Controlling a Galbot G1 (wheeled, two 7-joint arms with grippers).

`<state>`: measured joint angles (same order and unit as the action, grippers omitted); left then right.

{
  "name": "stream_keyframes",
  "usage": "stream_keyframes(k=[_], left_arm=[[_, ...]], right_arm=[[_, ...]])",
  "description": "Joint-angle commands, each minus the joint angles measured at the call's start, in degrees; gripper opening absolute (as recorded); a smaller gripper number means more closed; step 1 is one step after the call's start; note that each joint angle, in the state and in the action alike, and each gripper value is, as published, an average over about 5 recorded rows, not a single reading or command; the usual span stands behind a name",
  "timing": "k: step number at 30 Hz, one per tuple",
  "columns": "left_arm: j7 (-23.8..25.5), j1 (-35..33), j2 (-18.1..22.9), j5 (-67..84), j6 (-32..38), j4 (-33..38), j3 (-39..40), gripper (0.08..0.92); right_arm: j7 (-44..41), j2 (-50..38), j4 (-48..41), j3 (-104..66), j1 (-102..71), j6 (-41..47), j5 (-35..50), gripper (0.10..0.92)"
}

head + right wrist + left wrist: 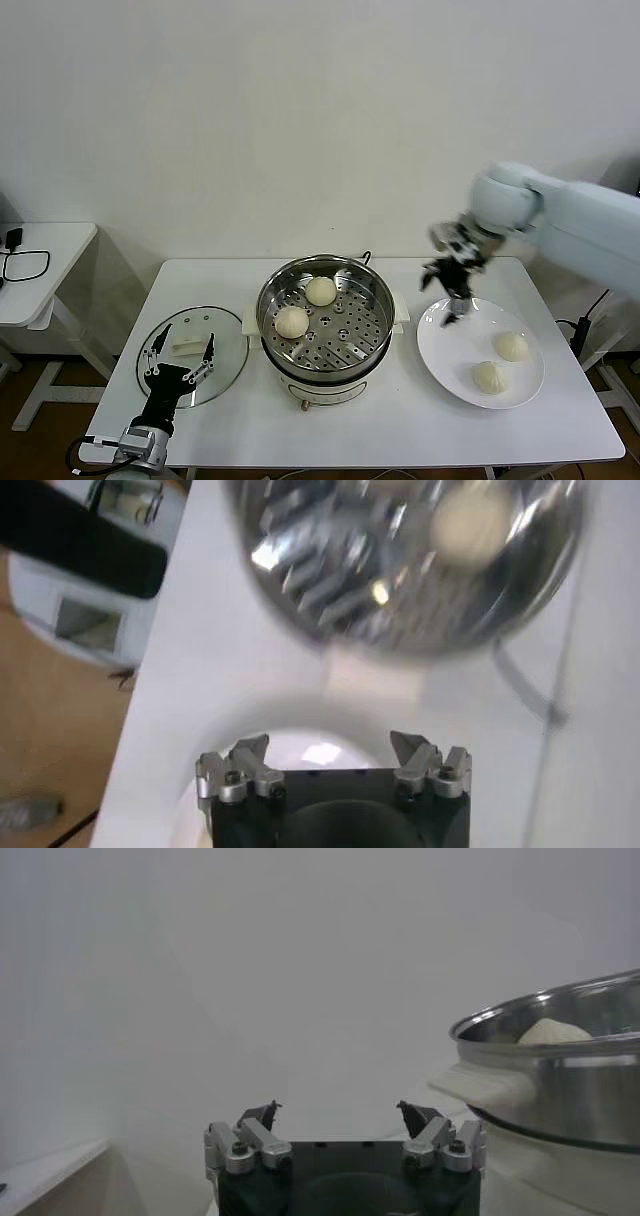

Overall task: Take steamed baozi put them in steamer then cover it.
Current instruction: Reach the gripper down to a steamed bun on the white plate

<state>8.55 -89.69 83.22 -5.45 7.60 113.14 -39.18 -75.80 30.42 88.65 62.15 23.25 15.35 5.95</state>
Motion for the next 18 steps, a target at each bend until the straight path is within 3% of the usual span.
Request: stream_keyframes(k=[1, 18], left_arm=[[0.0, -0.3, 0.1, -0.4, 0.2, 0.3, 0.4, 0.823], [-0.2, -0.4, 0.4, -1.0, 0.5, 0.4, 1.0, 0.823]], right_arm=[[-3.1, -13.5, -1.4, -34.2, -40.5, -7.7, -19.1, 0.823], [4.2, -4.5, -8.1, -42.2, -48.2, -7.5, -21.4, 0.823]])
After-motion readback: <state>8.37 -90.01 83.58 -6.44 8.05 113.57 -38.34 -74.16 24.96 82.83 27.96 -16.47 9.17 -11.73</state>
